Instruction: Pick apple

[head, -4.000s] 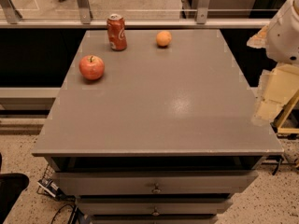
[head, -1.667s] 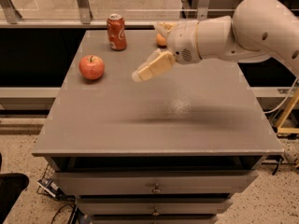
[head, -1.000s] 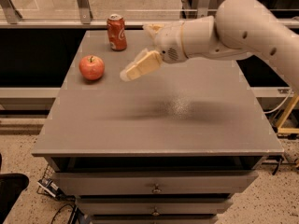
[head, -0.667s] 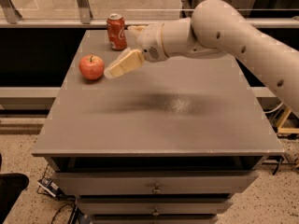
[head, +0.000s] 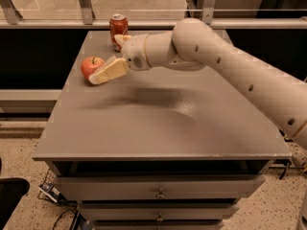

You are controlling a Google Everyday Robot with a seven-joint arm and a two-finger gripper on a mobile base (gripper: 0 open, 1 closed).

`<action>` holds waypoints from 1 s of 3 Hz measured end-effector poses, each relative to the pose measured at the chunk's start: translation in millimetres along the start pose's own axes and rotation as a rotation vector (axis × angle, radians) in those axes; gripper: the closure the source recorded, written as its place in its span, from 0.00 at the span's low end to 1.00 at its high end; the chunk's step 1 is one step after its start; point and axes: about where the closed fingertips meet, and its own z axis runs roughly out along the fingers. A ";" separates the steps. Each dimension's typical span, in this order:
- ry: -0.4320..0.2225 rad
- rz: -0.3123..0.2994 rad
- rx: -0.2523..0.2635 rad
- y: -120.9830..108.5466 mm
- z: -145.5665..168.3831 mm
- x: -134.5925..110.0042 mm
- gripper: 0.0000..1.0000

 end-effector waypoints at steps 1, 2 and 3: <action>-0.017 0.005 -0.025 -0.8 30.4 11.2 0.00; -0.030 0.014 -0.041 -2.6 53.5 23.1 0.00; -0.048 0.022 -0.058 -0.9 69.2 33.6 0.12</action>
Offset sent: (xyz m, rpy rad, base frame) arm 0.0329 0.0569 -0.0572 0.0518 0.0272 0.0463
